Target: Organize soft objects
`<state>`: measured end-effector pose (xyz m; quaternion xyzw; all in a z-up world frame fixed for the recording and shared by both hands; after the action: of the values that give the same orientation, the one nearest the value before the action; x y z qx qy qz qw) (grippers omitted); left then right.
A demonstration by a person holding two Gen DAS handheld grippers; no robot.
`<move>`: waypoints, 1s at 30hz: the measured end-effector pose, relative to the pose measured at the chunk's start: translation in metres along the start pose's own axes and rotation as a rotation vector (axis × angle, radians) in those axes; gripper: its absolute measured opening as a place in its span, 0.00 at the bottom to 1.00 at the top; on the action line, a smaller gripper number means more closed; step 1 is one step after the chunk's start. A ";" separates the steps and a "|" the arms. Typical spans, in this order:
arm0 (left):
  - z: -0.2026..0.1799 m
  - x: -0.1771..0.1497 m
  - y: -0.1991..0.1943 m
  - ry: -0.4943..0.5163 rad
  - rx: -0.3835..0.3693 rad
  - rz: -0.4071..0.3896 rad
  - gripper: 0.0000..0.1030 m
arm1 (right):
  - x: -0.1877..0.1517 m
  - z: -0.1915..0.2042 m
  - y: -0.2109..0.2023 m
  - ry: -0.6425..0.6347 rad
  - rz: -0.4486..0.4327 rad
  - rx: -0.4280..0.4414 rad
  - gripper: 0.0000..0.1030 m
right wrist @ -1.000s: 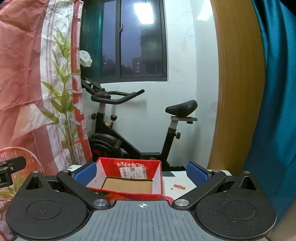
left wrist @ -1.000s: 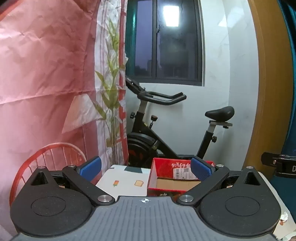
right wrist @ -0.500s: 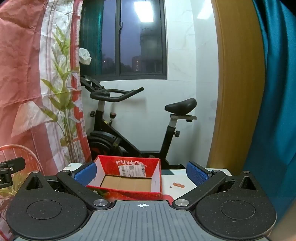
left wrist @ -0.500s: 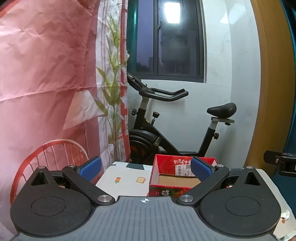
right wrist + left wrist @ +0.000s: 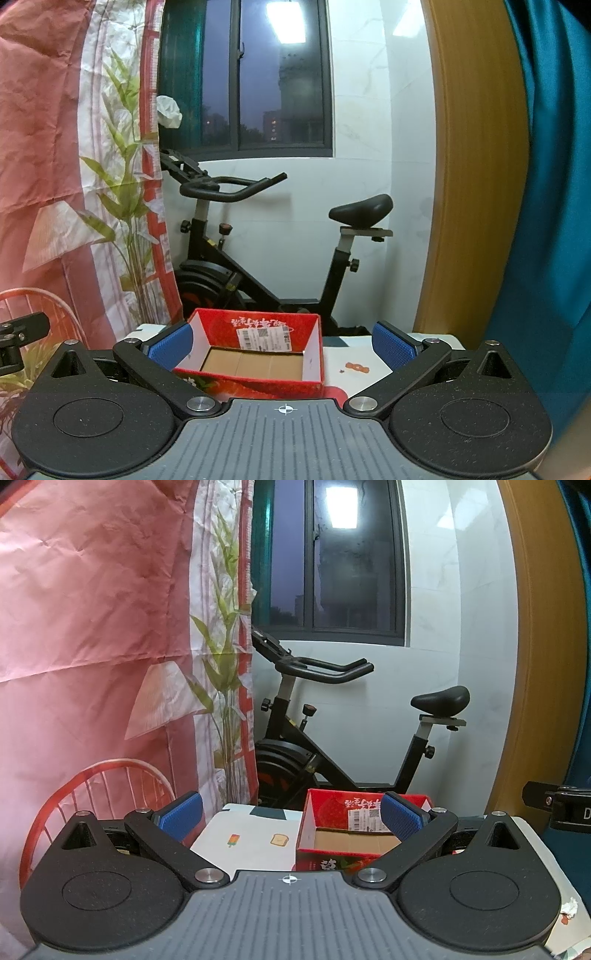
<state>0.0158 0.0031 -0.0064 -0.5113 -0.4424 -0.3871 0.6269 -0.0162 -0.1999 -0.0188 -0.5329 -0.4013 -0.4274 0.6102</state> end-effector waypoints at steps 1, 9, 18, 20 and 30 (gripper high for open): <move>0.000 0.000 0.000 0.001 0.001 0.000 1.00 | 0.000 0.000 0.000 0.000 0.000 0.001 1.00; 0.000 0.000 0.000 0.001 -0.002 0.000 1.00 | 0.001 0.002 -0.001 -0.007 0.002 0.004 1.00; 0.001 0.001 0.001 0.001 -0.003 0.000 1.00 | 0.001 0.002 -0.001 -0.006 0.003 0.004 1.00; 0.000 0.000 0.000 0.002 -0.004 -0.002 1.00 | 0.001 0.003 -0.001 -0.004 0.003 0.004 1.00; -0.001 -0.001 0.000 -0.003 -0.009 -0.005 1.00 | 0.001 0.003 -0.001 -0.005 0.007 0.006 1.00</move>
<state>0.0159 0.0022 -0.0074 -0.5135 -0.4430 -0.3898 0.6229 -0.0165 -0.1966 -0.0175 -0.5334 -0.4025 -0.4228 0.6122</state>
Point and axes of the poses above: each gripper's, at about its wrist camera, not at the fingertips, and y roughly the way its jaws point, z to its left, x to its top, the point moved 1 cm from there along y, roughly the way its jaws point, and after that the axes turned 10 degrees about x, right-handed, at the moved point
